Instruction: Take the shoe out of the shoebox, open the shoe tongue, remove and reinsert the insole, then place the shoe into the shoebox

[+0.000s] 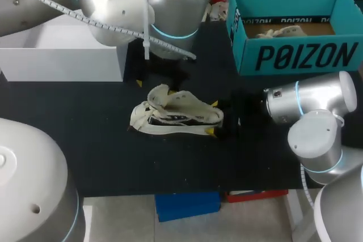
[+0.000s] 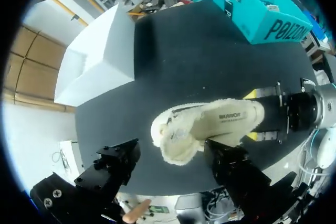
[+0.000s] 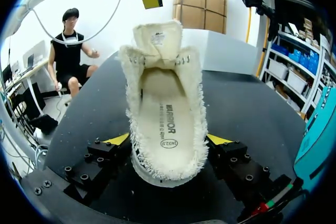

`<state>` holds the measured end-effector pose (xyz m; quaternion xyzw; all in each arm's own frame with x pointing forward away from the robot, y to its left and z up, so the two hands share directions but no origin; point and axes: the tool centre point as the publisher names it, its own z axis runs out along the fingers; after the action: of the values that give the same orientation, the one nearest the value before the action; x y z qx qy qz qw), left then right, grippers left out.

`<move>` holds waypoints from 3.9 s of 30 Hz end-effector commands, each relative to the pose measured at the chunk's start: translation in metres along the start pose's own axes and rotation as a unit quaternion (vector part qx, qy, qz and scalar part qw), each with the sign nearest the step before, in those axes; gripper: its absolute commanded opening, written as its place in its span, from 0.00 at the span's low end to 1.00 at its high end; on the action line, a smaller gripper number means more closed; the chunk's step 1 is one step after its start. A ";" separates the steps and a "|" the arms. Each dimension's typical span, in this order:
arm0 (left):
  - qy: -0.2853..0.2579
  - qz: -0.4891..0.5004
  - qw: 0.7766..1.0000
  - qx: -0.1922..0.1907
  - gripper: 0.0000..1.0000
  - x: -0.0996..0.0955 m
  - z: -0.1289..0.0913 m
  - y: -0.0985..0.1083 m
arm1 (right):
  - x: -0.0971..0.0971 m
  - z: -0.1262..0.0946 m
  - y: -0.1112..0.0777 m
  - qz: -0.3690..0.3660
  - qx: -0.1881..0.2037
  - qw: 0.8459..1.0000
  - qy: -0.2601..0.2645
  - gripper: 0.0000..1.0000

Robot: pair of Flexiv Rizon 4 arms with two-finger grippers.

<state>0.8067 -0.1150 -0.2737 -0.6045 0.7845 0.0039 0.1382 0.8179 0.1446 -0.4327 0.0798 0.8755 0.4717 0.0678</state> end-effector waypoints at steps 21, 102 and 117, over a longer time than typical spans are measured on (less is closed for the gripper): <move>0.228 0.494 0.835 0.077 0.00 0.035 0.012 -0.019 | 0.000 0.002 -0.001 0.001 0.001 1.000 -0.001 0.00; 0.278 0.628 0.726 -0.050 0.00 0.093 0.116 0.011 | 0.000 0.002 -0.001 0.001 0.001 1.000 -0.001 0.00; 0.269 0.619 0.736 -0.057 0.00 0.099 0.123 0.020 | 0.000 0.002 -0.001 0.001 0.001 1.000 -0.001 0.00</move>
<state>0.7959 -0.1820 -0.4137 0.0335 0.9874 -0.0307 -0.1518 0.8179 0.1447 -0.4326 0.0796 0.8755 0.4718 0.0676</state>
